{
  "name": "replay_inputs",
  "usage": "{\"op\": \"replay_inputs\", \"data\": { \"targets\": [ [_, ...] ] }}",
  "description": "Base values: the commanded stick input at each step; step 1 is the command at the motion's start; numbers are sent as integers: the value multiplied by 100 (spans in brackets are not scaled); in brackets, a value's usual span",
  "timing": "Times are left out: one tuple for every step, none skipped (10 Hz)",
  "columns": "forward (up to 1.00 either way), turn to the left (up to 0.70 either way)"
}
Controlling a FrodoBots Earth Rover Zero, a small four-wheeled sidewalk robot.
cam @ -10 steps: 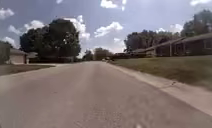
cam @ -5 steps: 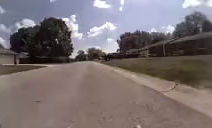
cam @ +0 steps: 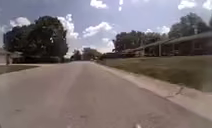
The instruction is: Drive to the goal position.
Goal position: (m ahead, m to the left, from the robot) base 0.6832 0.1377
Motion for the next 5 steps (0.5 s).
{"op": "replay_inputs", "data": {
  "targets": [
    [70, 0],
    [70, 0],
    [70, 0],
    [70, 0],
    [70, 0]
  ]
}}
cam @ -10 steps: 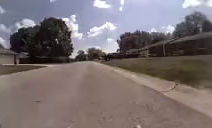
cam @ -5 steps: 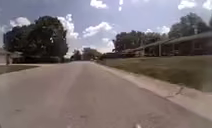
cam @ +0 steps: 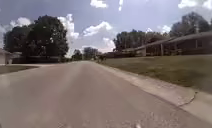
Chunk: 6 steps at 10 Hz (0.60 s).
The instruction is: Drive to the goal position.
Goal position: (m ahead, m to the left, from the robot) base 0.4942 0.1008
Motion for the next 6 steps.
{"op": "replay_inputs", "data": {
  "targets": [
    [70, 0],
    [70, 0],
    [70, 0],
    [70, 0],
    [70, 0],
    [70, 0]
  ]
}}
